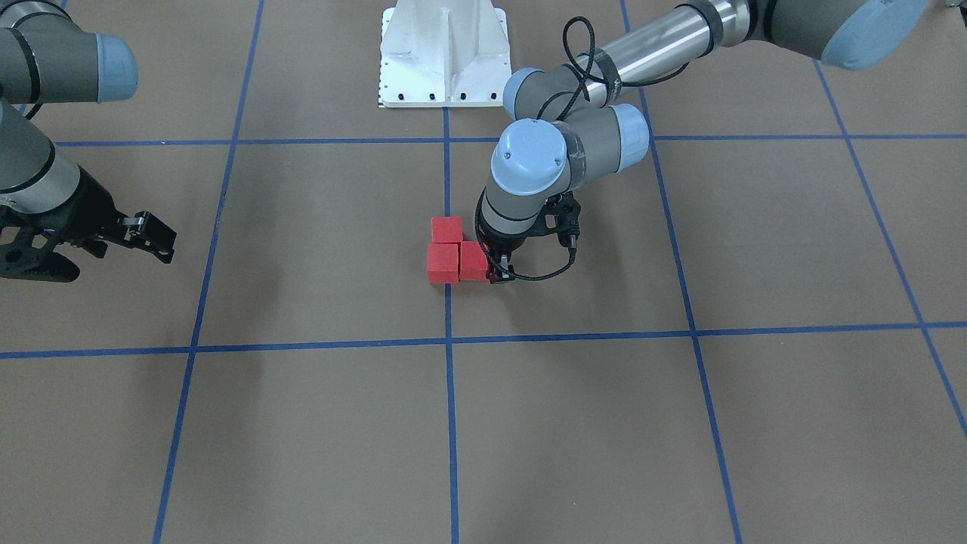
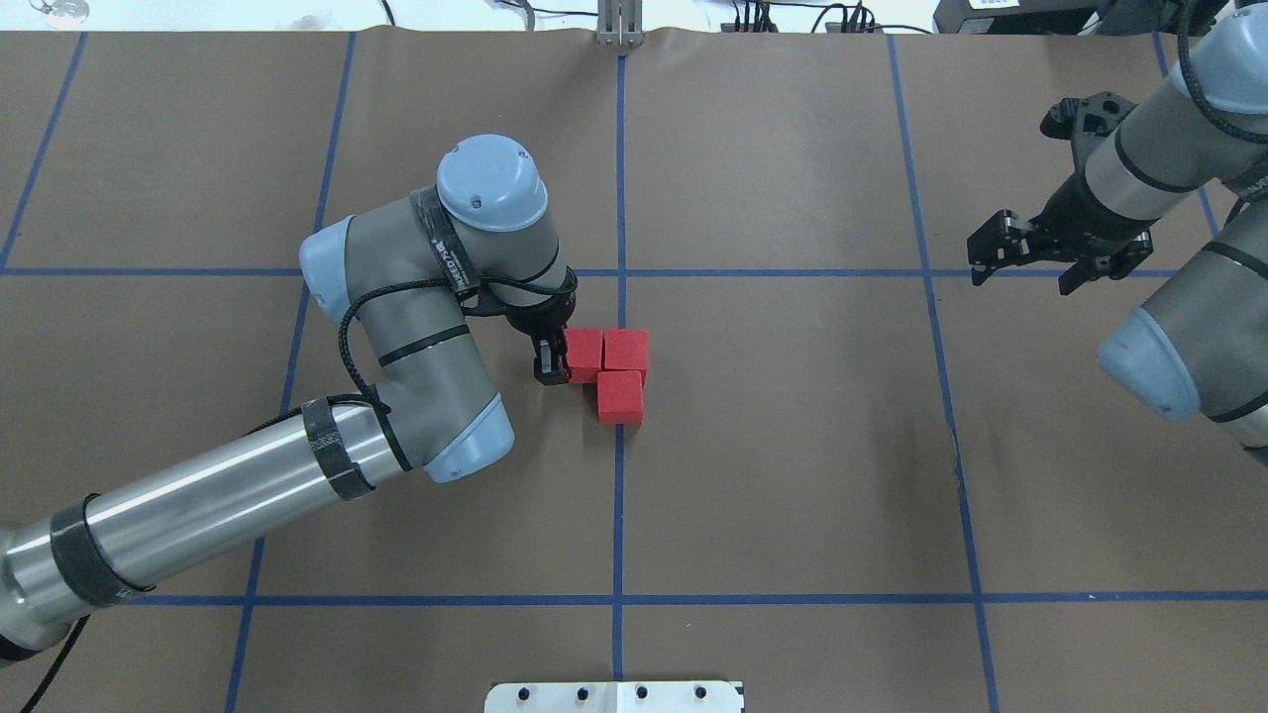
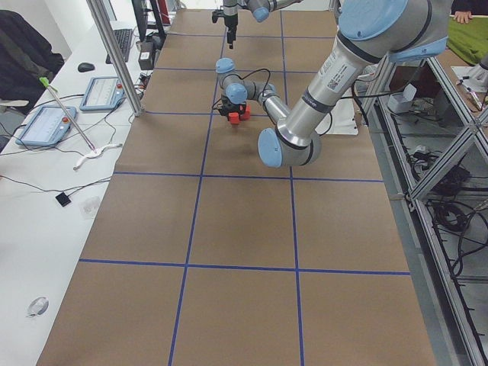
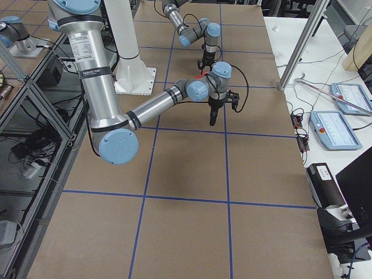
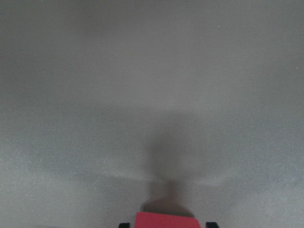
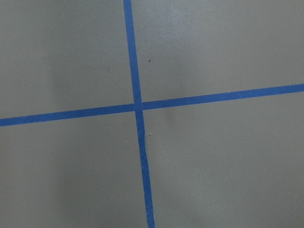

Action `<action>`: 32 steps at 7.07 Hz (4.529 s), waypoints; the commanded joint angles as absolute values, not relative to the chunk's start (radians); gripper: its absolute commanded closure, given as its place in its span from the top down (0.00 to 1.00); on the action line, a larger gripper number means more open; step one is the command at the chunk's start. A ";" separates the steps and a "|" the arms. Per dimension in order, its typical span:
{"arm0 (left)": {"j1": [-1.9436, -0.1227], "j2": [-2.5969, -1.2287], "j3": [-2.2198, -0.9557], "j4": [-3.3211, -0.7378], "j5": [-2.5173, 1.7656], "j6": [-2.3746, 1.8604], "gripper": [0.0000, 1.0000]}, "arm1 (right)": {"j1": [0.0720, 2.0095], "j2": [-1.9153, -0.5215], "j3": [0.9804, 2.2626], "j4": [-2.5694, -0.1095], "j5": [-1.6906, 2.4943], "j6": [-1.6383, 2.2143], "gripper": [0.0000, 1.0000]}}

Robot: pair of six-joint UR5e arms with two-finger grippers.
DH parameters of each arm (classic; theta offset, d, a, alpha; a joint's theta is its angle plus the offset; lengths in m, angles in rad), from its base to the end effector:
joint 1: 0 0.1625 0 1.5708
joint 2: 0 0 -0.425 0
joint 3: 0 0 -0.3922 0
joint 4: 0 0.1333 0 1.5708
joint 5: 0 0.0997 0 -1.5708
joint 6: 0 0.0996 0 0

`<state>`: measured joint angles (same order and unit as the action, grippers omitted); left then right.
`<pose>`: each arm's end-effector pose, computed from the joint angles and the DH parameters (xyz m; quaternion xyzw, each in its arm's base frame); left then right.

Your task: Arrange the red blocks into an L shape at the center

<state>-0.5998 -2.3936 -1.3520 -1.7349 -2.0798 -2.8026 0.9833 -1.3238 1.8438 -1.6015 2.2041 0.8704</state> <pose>0.5848 -0.5026 0.2221 -0.3346 0.2721 -0.6541 0.6214 -0.2541 -0.5156 0.4037 -0.0296 -0.3787 0.0553 0.9234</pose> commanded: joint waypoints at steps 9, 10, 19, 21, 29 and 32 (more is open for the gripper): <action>-0.627 -2.378 -1.440 -1.727 -2.154 -2.793 1.00 | 0.980 -1.321 1.844 -1.601 2.204 0.873 1.00; -0.653 -2.323 -1.497 -1.726 -2.192 -2.775 1.00 | 0.980 -1.322 1.844 -1.601 2.204 0.871 1.00; -1.282 -1.537 -1.869 -1.730 -2.348 -0.965 1.00 | 1.269 -1.425 1.841 -1.578 2.359 0.527 1.00; -1.412 -1.537 -1.780 -1.730 -2.402 -0.626 1.00 | 1.354 -1.466 1.791 -1.578 2.367 0.338 1.00; -1.526 -1.539 -1.782 -1.726 -2.368 -0.360 1.00 | 1.417 -1.463 1.727 -1.572 2.333 0.170 1.00; -1.526 -1.532 -1.770 -1.723 -2.367 -0.376 1.00 | 1.416 -1.496 1.730 -1.569 2.335 0.179 1.00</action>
